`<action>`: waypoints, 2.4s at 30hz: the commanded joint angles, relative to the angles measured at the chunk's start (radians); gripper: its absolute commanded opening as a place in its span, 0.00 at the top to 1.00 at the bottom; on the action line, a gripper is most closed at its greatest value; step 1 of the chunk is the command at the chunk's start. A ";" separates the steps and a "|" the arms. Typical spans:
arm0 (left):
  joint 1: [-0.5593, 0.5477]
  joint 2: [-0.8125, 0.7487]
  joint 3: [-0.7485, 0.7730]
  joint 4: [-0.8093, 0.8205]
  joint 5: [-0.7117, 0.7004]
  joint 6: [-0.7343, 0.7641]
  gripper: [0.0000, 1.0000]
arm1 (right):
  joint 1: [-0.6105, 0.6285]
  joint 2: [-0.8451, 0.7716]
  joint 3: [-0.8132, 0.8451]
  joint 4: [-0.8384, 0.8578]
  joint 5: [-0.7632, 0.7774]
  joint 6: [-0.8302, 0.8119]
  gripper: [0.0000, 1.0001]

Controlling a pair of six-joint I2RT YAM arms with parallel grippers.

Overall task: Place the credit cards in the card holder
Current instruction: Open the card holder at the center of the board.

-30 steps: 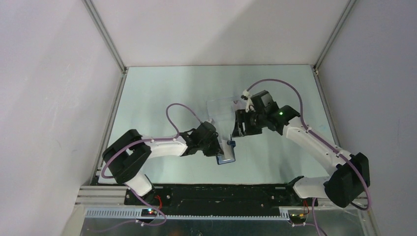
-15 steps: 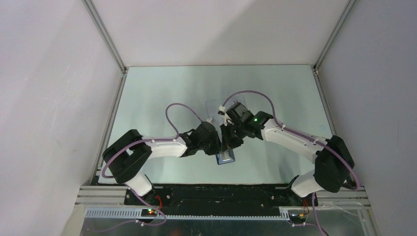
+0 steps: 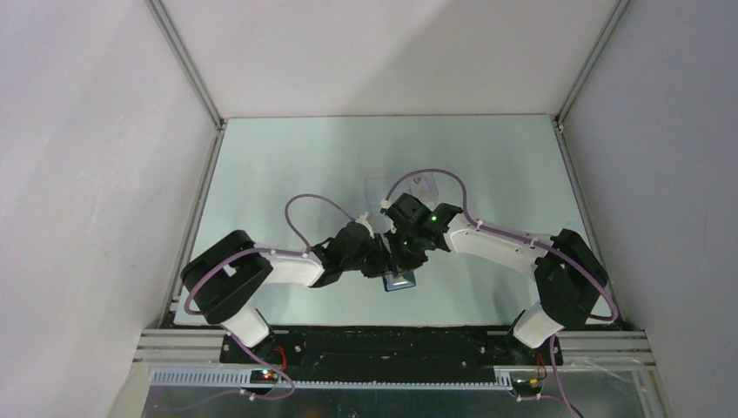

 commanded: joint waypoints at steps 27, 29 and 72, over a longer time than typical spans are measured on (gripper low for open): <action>0.035 -0.004 -0.028 0.172 0.020 -0.053 0.41 | -0.378 0.155 0.025 -0.093 -0.006 -0.106 1.00; 0.039 0.003 -0.020 0.173 0.020 -0.052 0.41 | -0.397 0.188 0.026 -0.093 -0.028 -0.119 1.00; 0.054 0.328 0.293 0.273 0.122 -0.113 0.33 | -0.468 0.008 0.008 -0.126 -0.158 -0.160 0.68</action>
